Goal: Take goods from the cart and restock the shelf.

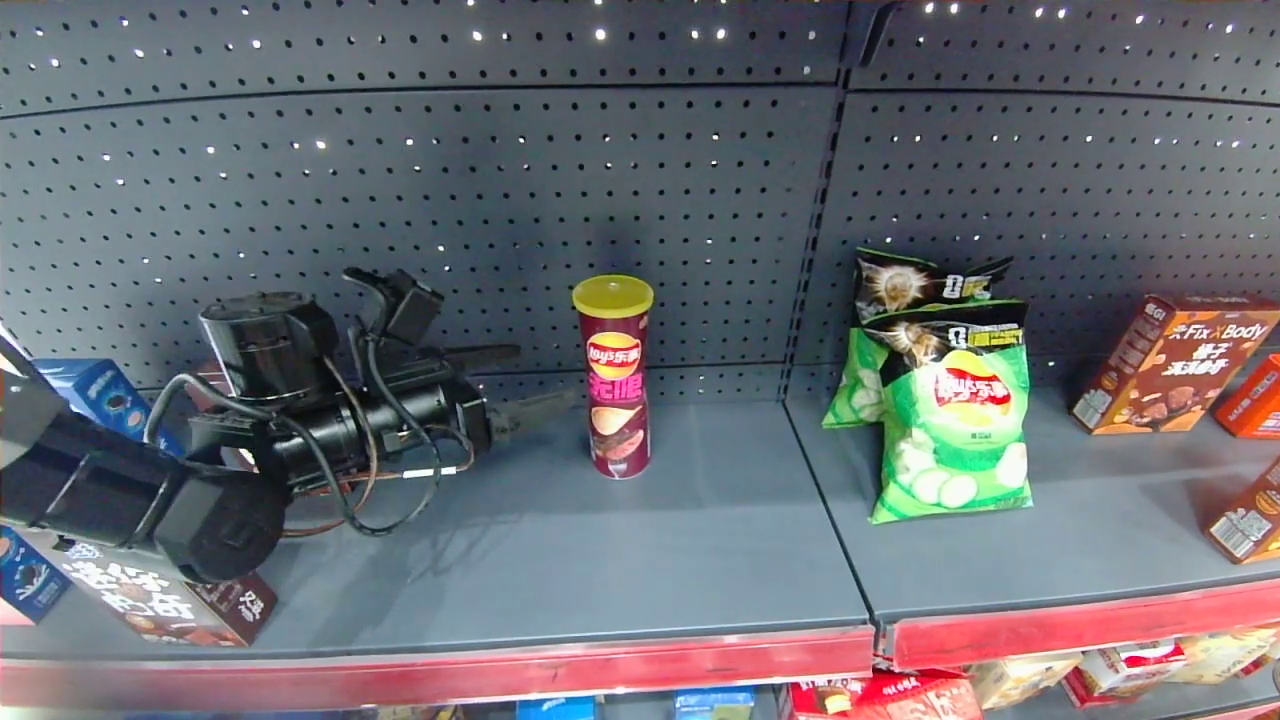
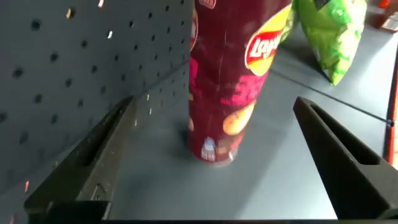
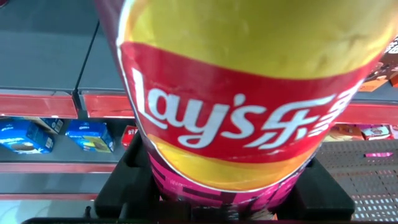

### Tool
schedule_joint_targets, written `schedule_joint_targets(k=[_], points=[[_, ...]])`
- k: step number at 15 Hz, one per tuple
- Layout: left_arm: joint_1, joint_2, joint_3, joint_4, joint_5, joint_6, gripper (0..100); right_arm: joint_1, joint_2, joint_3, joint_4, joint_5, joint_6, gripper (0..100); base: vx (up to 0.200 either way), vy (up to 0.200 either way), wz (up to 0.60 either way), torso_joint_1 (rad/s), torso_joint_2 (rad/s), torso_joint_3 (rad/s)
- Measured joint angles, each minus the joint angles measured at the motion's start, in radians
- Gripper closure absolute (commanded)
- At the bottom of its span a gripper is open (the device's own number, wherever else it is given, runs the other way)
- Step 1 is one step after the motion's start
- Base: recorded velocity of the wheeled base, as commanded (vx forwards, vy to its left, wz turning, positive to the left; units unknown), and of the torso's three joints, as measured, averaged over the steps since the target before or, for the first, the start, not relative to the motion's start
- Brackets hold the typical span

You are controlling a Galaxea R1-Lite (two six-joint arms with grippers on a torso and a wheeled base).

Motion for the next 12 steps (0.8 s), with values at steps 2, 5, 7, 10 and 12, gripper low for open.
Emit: schedule_joint_targets(k=[2, 5, 7, 10, 12], points=[[0.002, 0.053, -0.024, -0.047, -0.037, -0.002, 0, -0.006, 0.001, 0.0, 0.0, 0.0, 0.0, 100, 0.0, 0.0, 0.0, 0.0, 0.0, 0.0], [0.004, 0.1, -0.052, -0.051, -0.093, -0.003, 0, -0.013, -0.003, 0.001, 0.001, 0.001, 0.0, 100, 0.0, 0.0, 0.0, 0.0, 0.0, 0.0], [0.004, 0.124, -0.085, -0.051, -0.096, -0.004, 0, -0.014, -0.004, 0.002, 0.001, 0.001, 0.0, 100, 0.0, 0.0, 0.0, 0.0, 0.0, 0.0], [0.009, 0.165, -0.161, -0.046, -0.152, -0.017, 0, -0.014, -0.005, 0.003, 0.002, 0.0, 0.0, 100, 0.0, 0.0, 0.0, 0.0, 0.0, 0.0], [0.012, 0.189, -0.223, -0.04, -0.171, -0.034, 0, -0.014, -0.007, 0.003, 0.002, 0.001, 0.0, 100, 0.0, 0.0, 0.0, 0.0, 0.0, 0.0]])
